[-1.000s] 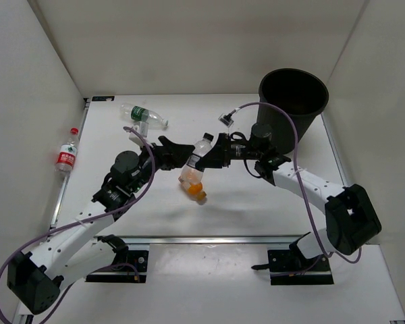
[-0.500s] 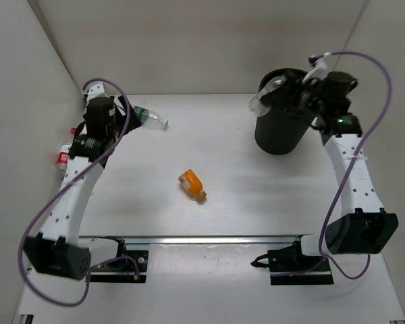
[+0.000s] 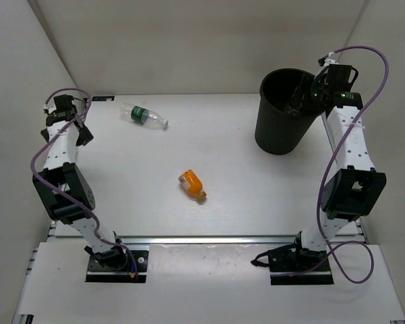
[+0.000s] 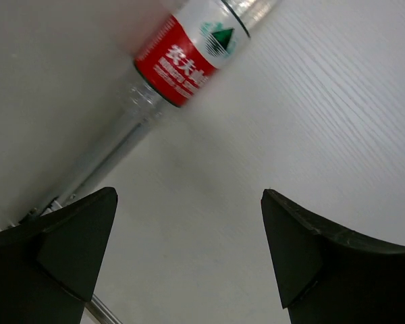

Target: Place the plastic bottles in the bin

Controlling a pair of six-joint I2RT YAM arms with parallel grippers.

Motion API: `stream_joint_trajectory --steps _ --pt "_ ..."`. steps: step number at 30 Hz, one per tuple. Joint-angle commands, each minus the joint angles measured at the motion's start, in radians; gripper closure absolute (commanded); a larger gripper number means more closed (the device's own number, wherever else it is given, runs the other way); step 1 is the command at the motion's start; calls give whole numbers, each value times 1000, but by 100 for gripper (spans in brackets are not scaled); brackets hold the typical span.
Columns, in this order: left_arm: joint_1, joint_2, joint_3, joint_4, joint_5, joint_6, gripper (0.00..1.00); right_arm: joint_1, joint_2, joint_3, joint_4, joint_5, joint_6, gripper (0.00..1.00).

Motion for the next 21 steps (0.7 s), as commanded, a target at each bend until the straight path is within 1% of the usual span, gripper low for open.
stream_joint_trajectory --steps 1,2,3,4,6,7,8,12,15,17,21 --pt "22 1 71 36 -98 81 1 -1 -12 15 11 19 -35 51" --pt "28 29 89 39 -113 101 2 1 -10 18 12 17 -33 39" --pt "51 53 104 50 -98 116 1 2 -9 18 17 13 -36 24" --pt "63 65 113 48 -83 119 2 4 -1 16 20 10 -35 19" --pt "98 99 130 57 -14 125 1 10 -13 19 12 16 -30 2" --pt "120 105 130 88 26 144 1 11 -17 28 6 11 -29 1" --pt "117 116 137 96 58 150 1 21 -21 33 6 8 -23 1" --pt "88 174 161 117 60 274 1 50 -82 4 27 20 -16 1" --pt "100 210 196 125 100 297 1 84 -142 -31 58 33 -18 1" --pt "92 240 199 146 18 311 1 109 -185 -50 81 36 -15 1" --pt "85 300 241 140 -29 316 1 108 -254 -102 156 39 16 1"
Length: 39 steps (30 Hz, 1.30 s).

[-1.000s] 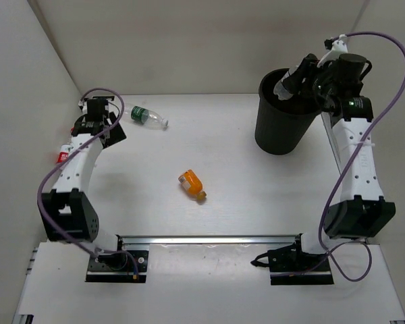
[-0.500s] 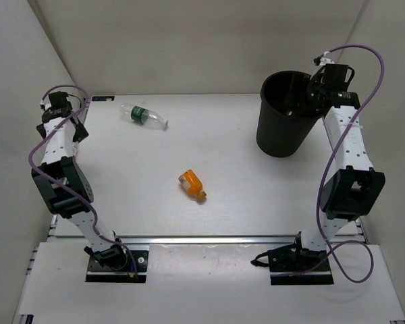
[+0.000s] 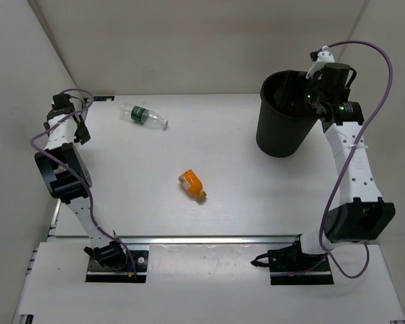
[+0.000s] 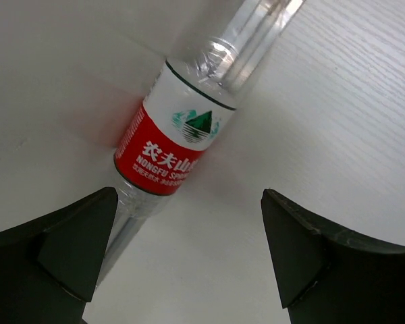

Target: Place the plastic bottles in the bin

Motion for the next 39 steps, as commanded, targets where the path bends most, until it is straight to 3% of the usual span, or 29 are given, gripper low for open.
stream_joint_trajectory --steps 1,7,15,18,32,35,39 --pt "-13 28 63 28 -103 32 2 -2 -82 -18 104 19 31 1" --pt "-20 97 53 62 -210 71 1 19 -111 -23 113 61 62 1" --pt "-17 153 54 99 -152 93 1 7 -118 -7 137 75 92 1" --pt "-39 166 58 117 -229 117 2 17 -118 -17 139 84 97 0" --pt "-10 291 182 65 -284 49 1 30 -165 -89 139 114 157 1" --pt "-19 303 193 57 -282 51 5 39 -197 -128 198 108 186 1" --pt "-37 292 195 50 -279 37 32 57 -219 -142 211 102 201 1"
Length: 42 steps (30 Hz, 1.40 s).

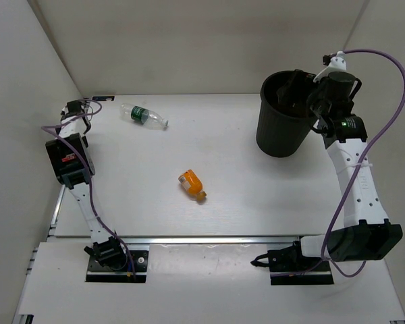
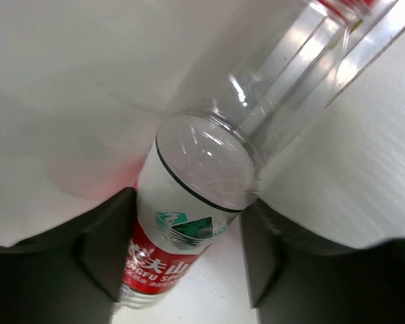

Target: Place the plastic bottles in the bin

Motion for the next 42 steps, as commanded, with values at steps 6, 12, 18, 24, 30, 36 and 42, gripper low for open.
stream_joint_trajectory --steps 6,12,18,24,30,36,42 --pt "-40 -74 43 -35 -37 -41 54 52 -70 -13 71 7 15 1" --pt "-57 -248 54 -100 100 -93 54 135 -68 -44 60 -15 -7 1" --pt "-149 -528 -49 -69 450 -196 58 248 -41 -103 51 -84 -22 1" --pt "-419 -843 -348 103 960 -282 61 311 -54 -226 162 -357 35 1" --pt "-718 -983 -621 311 1236 -362 58 387 -73 -290 342 -475 117 1" --pt "-788 -1059 -813 596 1507 -552 62 402 -105 -413 509 -485 237 1" --pt "-818 -1099 -885 699 1558 -630 61 468 -76 -467 597 -472 280 1"
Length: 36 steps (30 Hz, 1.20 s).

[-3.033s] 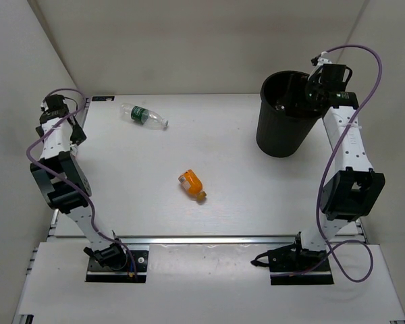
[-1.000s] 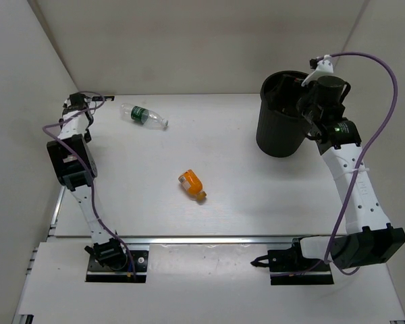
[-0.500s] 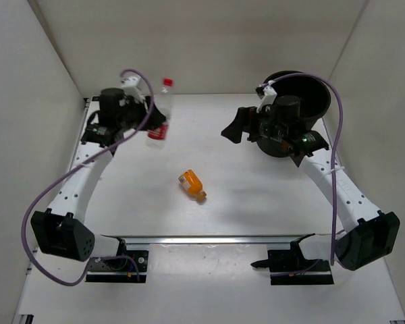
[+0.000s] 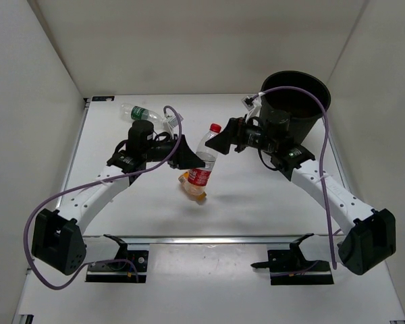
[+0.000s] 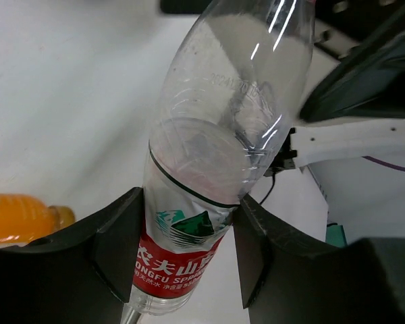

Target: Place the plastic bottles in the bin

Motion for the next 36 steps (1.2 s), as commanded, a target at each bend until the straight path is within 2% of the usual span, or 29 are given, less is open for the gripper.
stream_joint_trajectory --steps 1,3,5,6,7,8,9,10,13,14,15,16,20,22,24,25,26,27,29,31,33,36 --pt "-30 -64 -3 142 88 -58 61 41 6 -13 134 11 56 1" --pt "-50 -61 -3 125 76 -39 61 57 32 -13 150 31 65 7" --pt "-56 -50 17 44 65 -16 60 61 34 -10 155 43 80 20" --pt "-58 -50 17 35 56 -13 60 72 28 -13 164 66 73 37" --pt "-56 -41 13 31 61 -13 60 77 23 -16 163 85 76 50" --pt "-56 -39 9 36 59 -21 60 81 15 -19 161 100 61 54" --pt "-56 -46 6 41 52 -21 57 87 11 -13 151 122 59 63" --pt "-59 -36 0 45 53 -22 53 83 6 -16 147 122 54 71" --pt "-47 -38 0 62 61 -41 23 69 -1 -24 137 128 54 90" --pt "-39 -41 -1 80 68 -47 19 57 -6 -16 135 129 59 93" --pt "-27 -44 3 90 76 -60 15 46 -11 -17 134 134 54 95" --pt "-18 -52 11 88 84 -62 2 32 -15 -11 126 140 44 98" --pt "17 -88 16 70 87 -71 1 -47 -29 56 51 149 -15 99" --pt "62 -108 32 22 58 -49 1 -127 -34 131 0 168 -62 98" --pt "109 -124 75 -161 -40 -19 1 -204 -40 192 -72 203 -129 97" --pt "128 -107 130 -218 -160 19 2 -248 -43 247 -93 224 -151 97" --pt "132 -78 200 -346 -345 47 1 -264 -37 306 -127 275 -188 97" --pt "131 -58 244 -467 -455 59 1 -299 -31 330 -138 333 -226 96" --pt "123 52 400 -609 -870 68 2 -334 9 462 -214 437 -286 96" --pt "176 144 471 -671 -959 56 2 -373 49 519 -218 525 -340 95" --pt "258 229 519 -636 -881 16 1 -399 92 551 -208 606 -401 94" --pt "300 423 607 -625 -960 -31 2 -440 182 587 -192 708 -455 94"
